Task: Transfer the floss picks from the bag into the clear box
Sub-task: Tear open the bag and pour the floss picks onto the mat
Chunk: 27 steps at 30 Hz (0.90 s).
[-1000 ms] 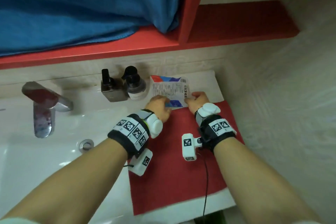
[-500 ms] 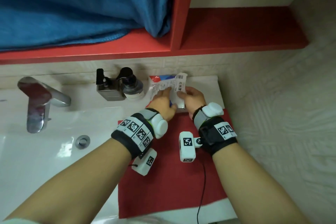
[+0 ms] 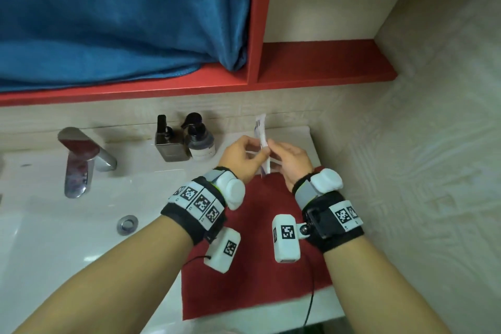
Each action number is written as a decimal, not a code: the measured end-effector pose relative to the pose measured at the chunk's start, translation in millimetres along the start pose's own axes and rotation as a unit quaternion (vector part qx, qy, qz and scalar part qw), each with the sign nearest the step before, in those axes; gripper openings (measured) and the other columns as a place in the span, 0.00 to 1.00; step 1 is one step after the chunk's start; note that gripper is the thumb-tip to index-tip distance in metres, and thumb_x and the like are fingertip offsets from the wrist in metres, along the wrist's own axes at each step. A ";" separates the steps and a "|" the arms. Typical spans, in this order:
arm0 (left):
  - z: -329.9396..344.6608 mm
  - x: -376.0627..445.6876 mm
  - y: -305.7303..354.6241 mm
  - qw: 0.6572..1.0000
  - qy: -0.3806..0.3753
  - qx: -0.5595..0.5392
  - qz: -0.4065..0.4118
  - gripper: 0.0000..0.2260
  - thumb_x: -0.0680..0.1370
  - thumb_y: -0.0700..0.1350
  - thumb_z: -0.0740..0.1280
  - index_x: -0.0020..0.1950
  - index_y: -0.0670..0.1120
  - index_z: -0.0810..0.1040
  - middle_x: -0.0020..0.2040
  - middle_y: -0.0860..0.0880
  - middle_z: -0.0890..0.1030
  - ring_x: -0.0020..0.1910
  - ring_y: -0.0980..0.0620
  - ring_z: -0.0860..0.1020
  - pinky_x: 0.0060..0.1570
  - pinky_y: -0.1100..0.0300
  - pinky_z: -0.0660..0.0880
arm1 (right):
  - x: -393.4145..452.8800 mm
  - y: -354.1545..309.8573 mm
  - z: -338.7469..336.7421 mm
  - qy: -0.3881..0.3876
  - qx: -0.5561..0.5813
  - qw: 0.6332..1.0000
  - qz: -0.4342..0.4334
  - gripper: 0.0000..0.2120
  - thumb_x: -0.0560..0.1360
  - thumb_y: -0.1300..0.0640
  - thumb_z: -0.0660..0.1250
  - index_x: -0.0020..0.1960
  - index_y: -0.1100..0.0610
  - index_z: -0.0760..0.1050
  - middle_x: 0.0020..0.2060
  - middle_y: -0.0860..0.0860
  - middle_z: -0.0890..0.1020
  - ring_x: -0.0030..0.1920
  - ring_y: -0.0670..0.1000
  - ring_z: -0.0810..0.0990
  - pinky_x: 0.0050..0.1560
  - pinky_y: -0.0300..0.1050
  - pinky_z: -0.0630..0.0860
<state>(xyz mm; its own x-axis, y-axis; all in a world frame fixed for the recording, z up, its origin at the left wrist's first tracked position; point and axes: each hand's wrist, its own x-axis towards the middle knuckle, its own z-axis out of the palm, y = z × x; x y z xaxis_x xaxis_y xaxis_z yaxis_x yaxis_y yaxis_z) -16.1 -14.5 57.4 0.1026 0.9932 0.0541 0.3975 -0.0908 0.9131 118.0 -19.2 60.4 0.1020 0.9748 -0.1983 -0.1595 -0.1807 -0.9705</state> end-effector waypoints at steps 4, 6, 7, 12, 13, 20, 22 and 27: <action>8.0 -6.4 -4.8 0.996 -0.016 -0.073 -0.040 0.09 0.72 0.56 0.65 0.43 0.51 0.76 0.44 0.47 0.83 0.45 0.48 0.82 0.50 0.45 0.79 | -10.1 4.7 -8.4 0.003 -0.012 1.000 -0.002 0.07 0.77 0.59 0.69 0.51 0.62 0.81 0.47 0.58 0.85 0.45 0.51 0.85 0.40 0.42 0.80; 10.2 -8.7 -2.1 0.996 -0.039 -0.075 -0.041 0.06 0.74 0.52 0.65 0.41 0.51 0.75 0.42 0.45 0.83 0.44 0.45 0.82 0.51 0.45 0.79 | -11.2 7.4 -13.1 0.015 -0.019 1.000 -0.001 0.08 0.75 0.58 0.72 0.52 0.61 0.81 0.48 0.58 0.85 0.47 0.52 0.85 0.40 0.42 0.80; 10.7 -9.5 -0.6 0.995 -0.052 -0.070 -0.039 0.05 0.76 0.48 0.65 0.41 0.50 0.75 0.42 0.45 0.83 0.43 0.46 0.82 0.52 0.46 0.78 | -11.5 8.4 -14.7 0.022 -0.025 0.999 -0.001 0.09 0.73 0.57 0.73 0.52 0.61 0.81 0.48 0.58 0.85 0.49 0.54 0.85 0.43 0.45 0.82; 9.9 -13.2 2.9 0.989 -0.112 -0.090 -0.040 0.07 0.75 0.33 0.66 0.40 0.43 0.78 0.40 0.43 0.81 0.40 0.52 0.79 0.46 0.56 0.77 | -10.5 12.3 -20.0 0.047 -0.088 0.995 -0.023 0.09 0.70 0.54 0.77 0.47 0.57 0.83 0.41 0.55 0.86 0.43 0.55 0.85 0.51 0.56 0.82; 11.4 -15.4 2.9 0.989 -0.121 -0.081 -0.039 0.06 0.74 0.32 0.67 0.40 0.42 0.79 0.38 0.45 0.81 0.37 0.56 0.78 0.42 0.63 0.76 | -11.1 14.8 -21.7 0.047 -0.098 0.994 -0.028 0.07 0.69 0.54 0.77 0.44 0.56 0.83 0.40 0.55 0.86 0.42 0.54 0.85 0.51 0.57 0.82; 21.8 -19.0 -10.5 0.993 -0.085 -0.026 -0.077 0.11 0.72 0.50 0.72 0.46 0.43 0.80 0.42 0.47 0.84 0.41 0.49 0.83 0.45 0.56 0.78 | -17.5 22.4 -27.9 0.024 -0.103 0.994 -0.020 0.06 0.74 0.57 0.73 0.39 0.56 0.84 0.38 0.56 0.85 0.40 0.54 0.84 0.50 0.54 0.82; 20.8 -19.4 -11.7 0.993 -0.088 -0.018 -0.081 0.12 0.72 0.51 0.72 0.46 0.42 0.80 0.42 0.46 0.84 0.42 0.48 0.83 0.46 0.54 0.79 | -19.1 23.7 -27.1 0.019 -0.098 0.995 -0.008 0.06 0.76 0.58 0.70 0.42 0.57 0.84 0.38 0.55 0.85 0.38 0.52 0.84 0.43 0.47 0.81; 16.2 -21.5 -9.7 0.987 -0.108 -0.055 -0.101 0.05 0.74 0.43 0.70 0.41 0.41 0.79 0.42 0.40 0.84 0.46 0.42 0.83 0.51 0.48 0.80 | -25.6 30.2 -27.9 0.000 -0.066 0.998 0.011 0.05 0.76 0.62 0.69 0.45 0.56 0.84 0.41 0.54 0.86 0.41 0.51 0.85 0.45 0.45 0.81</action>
<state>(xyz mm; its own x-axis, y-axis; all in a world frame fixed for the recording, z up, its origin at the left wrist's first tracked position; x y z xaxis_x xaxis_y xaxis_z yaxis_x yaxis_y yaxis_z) -7.4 -36.1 40.8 0.2280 0.9507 -0.2101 0.3297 0.1277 0.9354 138.0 -53.3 32.3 0.0992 0.9706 -0.2193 -0.0304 -0.2174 -0.9756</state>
